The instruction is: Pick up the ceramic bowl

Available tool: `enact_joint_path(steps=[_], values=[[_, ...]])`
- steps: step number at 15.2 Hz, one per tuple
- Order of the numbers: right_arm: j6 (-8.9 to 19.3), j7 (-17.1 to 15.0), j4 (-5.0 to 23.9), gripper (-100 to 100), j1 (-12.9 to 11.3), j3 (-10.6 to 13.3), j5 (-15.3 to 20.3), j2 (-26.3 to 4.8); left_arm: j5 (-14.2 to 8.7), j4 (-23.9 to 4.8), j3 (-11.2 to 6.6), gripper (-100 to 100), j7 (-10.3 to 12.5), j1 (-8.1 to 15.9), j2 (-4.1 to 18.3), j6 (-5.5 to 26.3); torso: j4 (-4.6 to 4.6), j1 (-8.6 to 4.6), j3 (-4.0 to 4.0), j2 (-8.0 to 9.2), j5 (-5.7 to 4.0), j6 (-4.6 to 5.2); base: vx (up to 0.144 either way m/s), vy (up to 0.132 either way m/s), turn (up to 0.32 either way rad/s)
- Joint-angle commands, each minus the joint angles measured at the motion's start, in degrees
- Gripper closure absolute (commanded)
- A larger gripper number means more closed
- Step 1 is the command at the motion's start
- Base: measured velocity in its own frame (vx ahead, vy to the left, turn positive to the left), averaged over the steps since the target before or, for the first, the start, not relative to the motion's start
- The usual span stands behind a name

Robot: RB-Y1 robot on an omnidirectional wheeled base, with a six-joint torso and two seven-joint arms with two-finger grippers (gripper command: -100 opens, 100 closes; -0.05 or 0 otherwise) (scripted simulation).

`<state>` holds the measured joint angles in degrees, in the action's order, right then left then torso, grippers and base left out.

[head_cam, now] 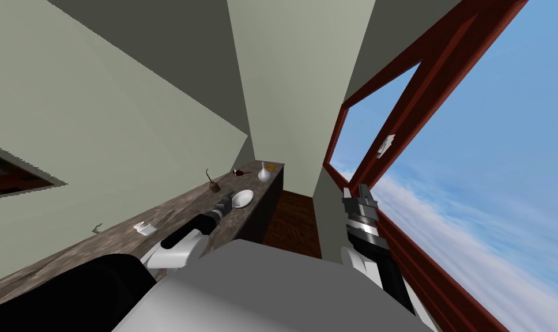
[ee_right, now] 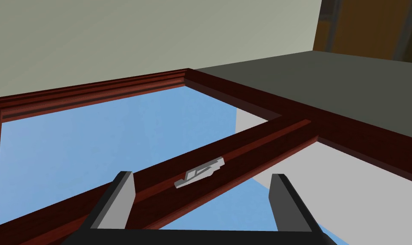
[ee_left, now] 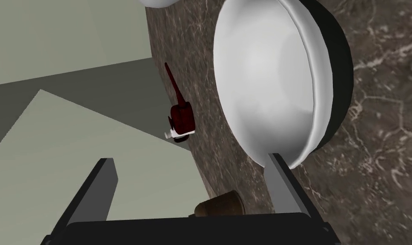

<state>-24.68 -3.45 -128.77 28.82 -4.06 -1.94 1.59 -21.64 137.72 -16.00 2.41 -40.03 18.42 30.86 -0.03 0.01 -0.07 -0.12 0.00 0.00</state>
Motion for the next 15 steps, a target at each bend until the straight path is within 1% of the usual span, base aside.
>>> enact_joint_path(steps=[1, 2, 3, 5, 6, 7, 9, 10, 11, 13, 14, 15], values=[[0.0, 0.0, 0.0, 0, 0.0, 0.0, 0.0, 0.0, -1.05, 0.17, -0.78, -100, 0.52, -0.39, 0.53, 2.86, 0.0, 0.0, 0.0, 0.0, 0.0, 0.0, 0.037, 0.005, -0.046], [0.0, 0.0, 0.0, 0, 0.0, 0.0, 0.0, 0.0, -1.05, 0.17, -0.78, -100, 0.52, -0.39, 0.53, 3.98, 0.0, 0.0, -0.01, -0.02, 0.0, 0.0, 0.029, 0.003, -0.014], [0.0, 0.0, 0.0, 0, 0.0, 0.0, 0.0, 0.0, -2.68, 0.45, -1.91, -100, 1.19, -1.14, 1.37, 5.35, 0.0, 0.0, -0.01, -0.01, 0.0, 0.0, 0.04, 0.002, -0.035], [0.0, 0.0, 0.0, 0, 0.0, 0.0, 0.0, 0.0, -2.68, 0.45, -1.91, -100, 1.19, -1.14, 1.37, 7.87, -0.01, 0.01, -0.03, -0.05, 0.01, 0.0, 0.04, 0.004, -0.029], [0.0, 0.0, 0.0, 0, 0.0, 0.0, 0.0, 0.0, -2.68, 0.45, -1.91, -100, 1.19, -1.14, 1.37, 7.97, -0.01, 0.0, -0.03, -0.04, 0.01, 0.0, 0.02, -0.001, 0.001], [0.0, 0.0, 0.0, 0, 0.0, 0.0, 0.0, 0.0, -4.29, 0.75, -3.04, -100, 1.86, -1.87, 2.19, 9.92, 0.0, -0.01, -0.01, -0.01, 0.0, -0.01, 0.034, -0.004, -0.037], [0.0, 0.0, 0.0, 0, 0.0, 0.0, 0.0, 0.0, -4.29, 0.75, -3.04, -100, 1.86, -1.87, 2.19, 11.74, -0.01, -0.02, -0.02, -0.04, 0.0, 0.0, 0.039, -0.002, -0.029], [0.0, 0.0, 0.0, 0, 0.0, 0.0, 0.0, 0.0, -4.29, 0.75, -3.04, -100, 1.86, -1.87, 2.19, 11.93, -0.01, -0.02, -0.02, -0.04, 0.0, 0.0, 0.022, 0.002, -0.003], [0.0, 0.0, 0.0, 0, 0.0, 0.0, 0.0, 0.0, -5.89, 1.09, -4.14, -100, 2.52, -2.59, 3.01, 13.81, 0.0, -0.02, -0.01, -0.01, 0.0, -0.01, 0.035, 0.007, -0.05], [0.0, 0.0, 0.0, 0, 0.0, 0.0, 0.0, 0.0, -5.89, 1.09, -4.14, -100, 2.52, -2.59, 3.01, 15.78, -0.01, 0.01, -0.02, -0.04, 0.0, 0.0, 0.039, 0.006, -0.032], [0.0, 0.0, 0.0, 0, 0.0, 0.0, 0.0, 0.0, -5.89, 1.09, -4.14, -100, 2.52, -2.59, 3.01, 15.83, -0.01, 0.0, -0.02, -0.04, 0.01, -0.01, 0.022, -0.001, 0.006], [0.0, 0.0, 0.0, 0, 0.0, 0.0, 0.0, 0.0, -7.46, 1.45, -5.22, -100, 3.17, -3.29, 3.8, 17.74, 0.0, -0.01, -0.01, -0.01, 0.0, -0.01, 0.035, -0.002, -0.04]])
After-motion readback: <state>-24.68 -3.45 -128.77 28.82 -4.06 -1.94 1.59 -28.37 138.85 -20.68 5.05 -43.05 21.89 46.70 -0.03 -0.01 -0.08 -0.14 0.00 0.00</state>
